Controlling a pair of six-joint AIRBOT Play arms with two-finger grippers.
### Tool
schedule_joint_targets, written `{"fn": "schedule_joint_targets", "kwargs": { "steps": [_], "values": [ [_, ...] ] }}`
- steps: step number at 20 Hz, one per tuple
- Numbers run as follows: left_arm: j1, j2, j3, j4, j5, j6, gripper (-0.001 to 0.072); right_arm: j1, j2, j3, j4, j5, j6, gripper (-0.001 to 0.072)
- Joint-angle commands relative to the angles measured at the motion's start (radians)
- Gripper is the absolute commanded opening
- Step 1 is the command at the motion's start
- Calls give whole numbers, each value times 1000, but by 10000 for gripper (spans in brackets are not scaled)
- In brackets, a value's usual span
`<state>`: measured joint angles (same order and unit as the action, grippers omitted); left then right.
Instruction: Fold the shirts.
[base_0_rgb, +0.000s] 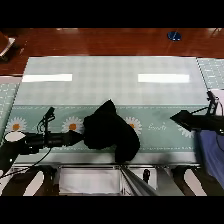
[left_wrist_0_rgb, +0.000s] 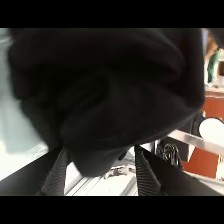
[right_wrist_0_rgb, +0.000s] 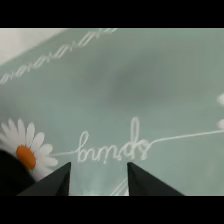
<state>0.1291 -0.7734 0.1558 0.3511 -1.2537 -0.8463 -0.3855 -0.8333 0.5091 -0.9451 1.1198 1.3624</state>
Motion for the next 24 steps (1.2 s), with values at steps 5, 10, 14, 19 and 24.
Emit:
{"fn": "schedule_joint_targets", "kwargs": {
  "steps": [5,10,14,19,24],
  "values": [
    [-288,-60,-23,-178,259,116,126,308,-167,-35,70,-47,28,405],
    [-308,-94,66,-172,247,135,24,508,-320,-35,220,-142,19,405],
    [-308,-94,120,-172,248,124,24,634,-435,-29,391,-200,-48,405],
    [-308,-94,127,-172,250,101,24,754,-489,84,451,-175,-152,17],
    [-113,-92,441,-175,167,56,24,659,-363,574,44,-14,56,23]
  ]
}}
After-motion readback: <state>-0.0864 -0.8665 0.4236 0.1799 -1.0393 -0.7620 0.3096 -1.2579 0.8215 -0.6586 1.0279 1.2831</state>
